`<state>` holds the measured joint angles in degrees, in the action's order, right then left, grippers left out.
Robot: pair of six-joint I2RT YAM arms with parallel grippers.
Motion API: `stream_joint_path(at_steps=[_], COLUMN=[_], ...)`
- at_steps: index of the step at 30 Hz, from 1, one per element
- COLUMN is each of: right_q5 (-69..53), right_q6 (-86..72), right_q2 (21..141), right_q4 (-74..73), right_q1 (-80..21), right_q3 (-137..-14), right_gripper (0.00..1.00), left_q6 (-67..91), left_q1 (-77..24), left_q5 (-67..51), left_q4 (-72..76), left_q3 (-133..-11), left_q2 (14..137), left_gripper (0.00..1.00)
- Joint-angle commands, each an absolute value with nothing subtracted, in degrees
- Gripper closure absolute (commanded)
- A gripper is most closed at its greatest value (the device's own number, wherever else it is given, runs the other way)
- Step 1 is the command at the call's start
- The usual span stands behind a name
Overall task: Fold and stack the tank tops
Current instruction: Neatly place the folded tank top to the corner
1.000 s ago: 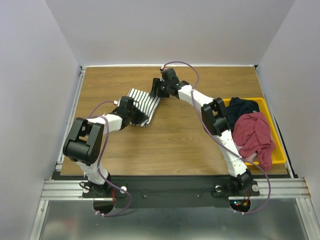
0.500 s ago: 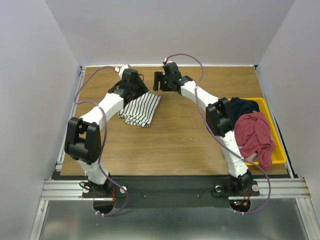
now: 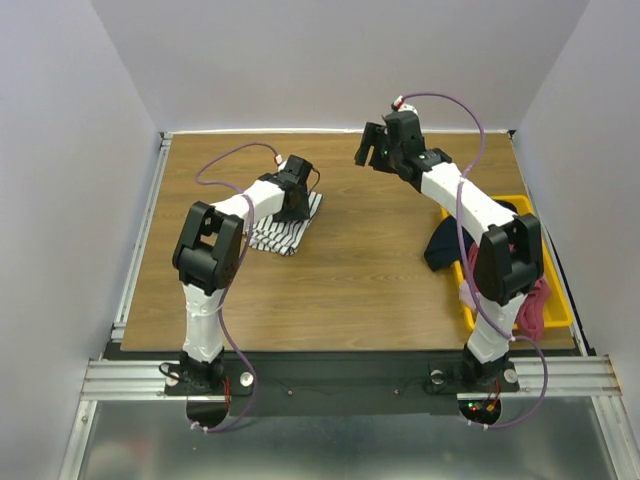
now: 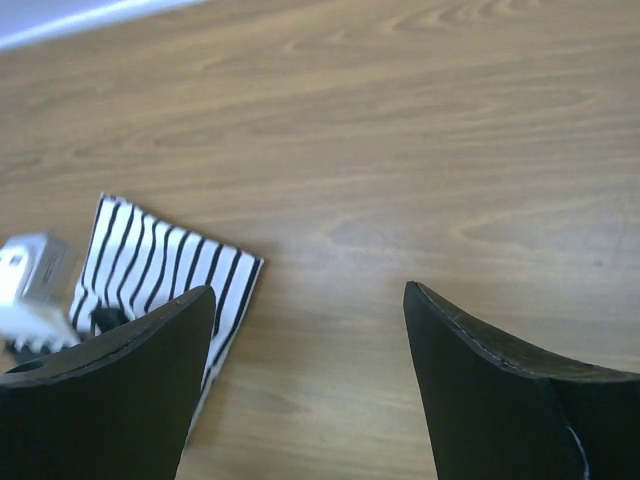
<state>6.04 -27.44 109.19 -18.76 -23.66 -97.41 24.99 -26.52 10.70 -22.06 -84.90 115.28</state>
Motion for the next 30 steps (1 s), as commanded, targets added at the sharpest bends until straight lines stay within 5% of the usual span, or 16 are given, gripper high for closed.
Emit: stream_joint_path(at_steps=[1,14,30], right_q5=[6.1,5.4,3.7], right_q6=[-28.0,-26.5,-26.2], right_q2=[103.9,92.8,97.9], right_q4=[-15.6,-13.6,-11.3], right_q1=[-24.9,-24.9,-24.5], right_q3=[-92.4,-81.1,-87.6], right_gripper=[0.18,0.14,0.14], left_q6=[22.3,14.8,0.4], left_q1=[-26.5,-16.0,-4.1], left_q5=[12.7,24.2,30.7], left_q4=[-26.4,-29.9,-35.2], left_q3=[-88.3,-99.0,-130.0], left_q2=[116.8,127.6,146.4], left_gripper=[0.4,0.39,0.4])
